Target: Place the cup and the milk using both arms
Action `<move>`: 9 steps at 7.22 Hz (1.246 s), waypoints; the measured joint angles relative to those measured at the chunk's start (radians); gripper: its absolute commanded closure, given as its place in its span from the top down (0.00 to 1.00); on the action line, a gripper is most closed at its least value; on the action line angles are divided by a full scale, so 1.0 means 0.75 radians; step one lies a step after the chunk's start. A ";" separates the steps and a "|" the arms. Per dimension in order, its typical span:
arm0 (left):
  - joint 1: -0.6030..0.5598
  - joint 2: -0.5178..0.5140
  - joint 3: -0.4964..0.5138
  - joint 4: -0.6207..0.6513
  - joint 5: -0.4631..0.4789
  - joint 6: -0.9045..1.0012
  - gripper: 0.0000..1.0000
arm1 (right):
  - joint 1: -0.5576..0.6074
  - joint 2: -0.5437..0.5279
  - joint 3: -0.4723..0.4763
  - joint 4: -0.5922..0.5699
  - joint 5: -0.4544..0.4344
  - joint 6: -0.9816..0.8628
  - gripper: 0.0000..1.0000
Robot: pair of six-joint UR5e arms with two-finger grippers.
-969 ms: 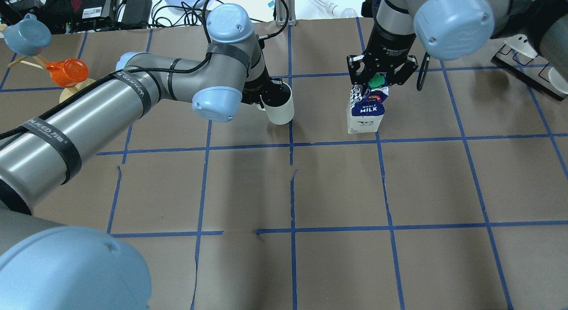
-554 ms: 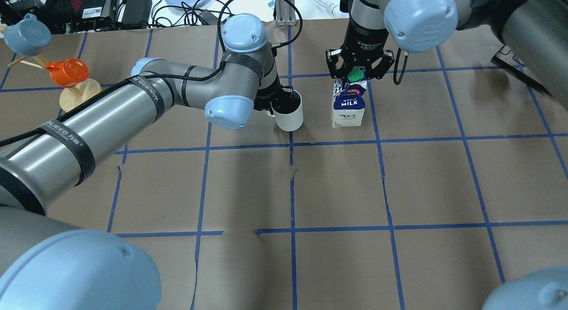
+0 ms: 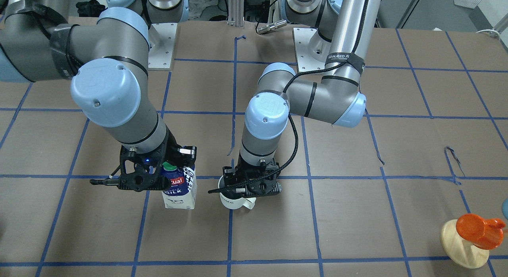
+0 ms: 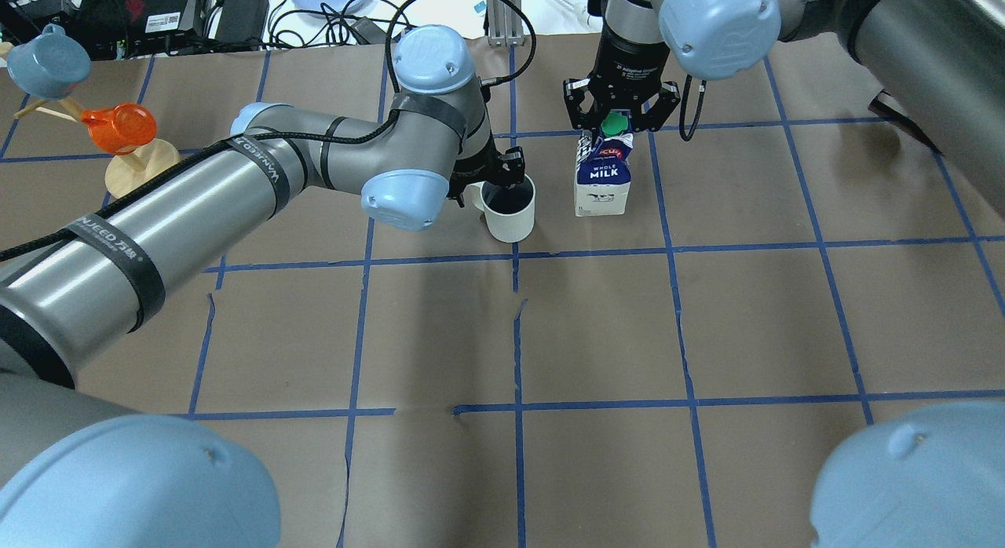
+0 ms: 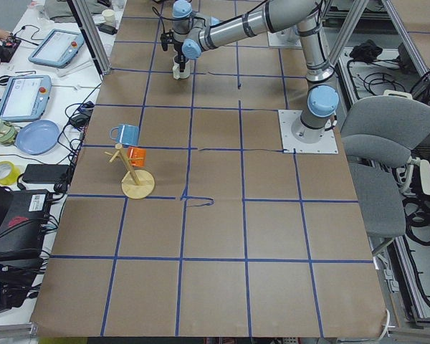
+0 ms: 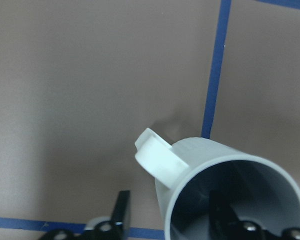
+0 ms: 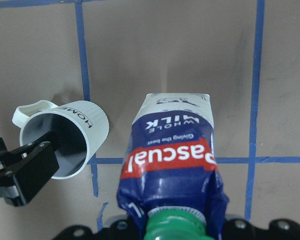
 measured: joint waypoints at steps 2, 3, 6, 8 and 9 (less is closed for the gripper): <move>0.070 0.056 0.010 -0.059 -0.001 0.002 1.00 | 0.025 0.023 0.002 -0.023 0.021 0.036 0.12; 0.116 0.095 0.012 -0.124 -0.001 0.008 1.00 | 0.042 0.039 0.003 -0.048 0.023 0.055 0.13; 0.194 0.213 0.028 -0.275 -0.004 0.033 1.00 | 0.083 0.091 0.007 -0.110 -0.004 0.069 1.00; 0.278 0.293 0.037 -0.319 -0.029 0.137 1.00 | 0.082 0.079 0.003 -0.109 -0.043 0.058 1.00; 0.329 0.335 0.032 -0.364 -0.027 0.196 1.00 | 0.066 0.036 0.004 -0.101 -0.051 0.055 1.00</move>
